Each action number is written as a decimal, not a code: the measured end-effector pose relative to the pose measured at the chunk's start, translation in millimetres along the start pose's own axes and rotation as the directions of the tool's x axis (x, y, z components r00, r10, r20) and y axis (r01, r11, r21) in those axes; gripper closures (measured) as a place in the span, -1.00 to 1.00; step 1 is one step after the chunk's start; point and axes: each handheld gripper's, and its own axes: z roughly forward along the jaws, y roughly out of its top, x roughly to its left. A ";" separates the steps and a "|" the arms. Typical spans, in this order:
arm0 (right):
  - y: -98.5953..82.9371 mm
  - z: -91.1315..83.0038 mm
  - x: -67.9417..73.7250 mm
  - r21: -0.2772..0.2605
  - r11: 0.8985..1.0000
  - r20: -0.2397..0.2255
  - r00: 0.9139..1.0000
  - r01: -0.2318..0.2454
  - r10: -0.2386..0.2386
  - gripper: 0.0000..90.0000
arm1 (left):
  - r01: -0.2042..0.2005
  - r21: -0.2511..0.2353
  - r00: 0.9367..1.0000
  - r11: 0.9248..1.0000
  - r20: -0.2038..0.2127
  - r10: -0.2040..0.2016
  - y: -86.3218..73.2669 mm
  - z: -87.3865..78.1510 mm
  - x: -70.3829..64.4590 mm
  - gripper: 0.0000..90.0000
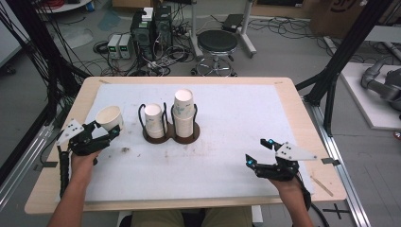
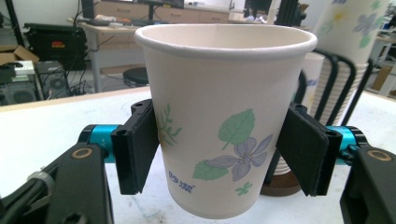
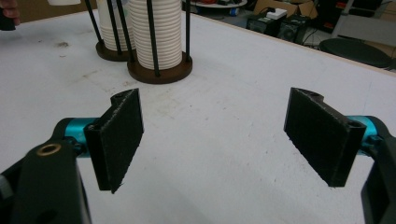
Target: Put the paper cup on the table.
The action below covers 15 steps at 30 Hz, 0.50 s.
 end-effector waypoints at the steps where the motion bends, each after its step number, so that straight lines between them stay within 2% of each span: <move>1: -0.1 0.3 0.2 0.002 1.000 -0.001 1.000 -0.001 0.001 -0.55 | -0.002 0.011 1.000 1.000 -0.008 0.002 -0.8 0.8 0.8 -0.29; 6: 0.2 0.2 0.8 -0.001 1.000 -0.006 1.000 0.001 -0.001 -0.55 | 0.002 0.056 0.998 0.998 -0.060 0.002 -4.7 5.0 4.7 -0.28; 9: 0.3 0.8 0.9 0.000 1.000 -0.007 1.000 0.002 -0.002 -0.55 | -0.011 0.104 0.995 0.995 -0.098 0.021 -6.9 7.6 4.7 -0.27; 12: 0.3 1.2 1.5 0.004 1.000 -0.011 1.000 -0.005 0.005 -0.55 | -0.015 0.155 0.990 0.988 -0.135 0.036 -8.8 10.0 4.9 -0.27; 15: 0.1 1.5 1.3 0.004 1.000 -0.015 1.000 0.000 0.000 -0.55 | -0.020 0.216 0.985 0.976 -0.162 0.056 -10.5 12.0 4.7 -0.26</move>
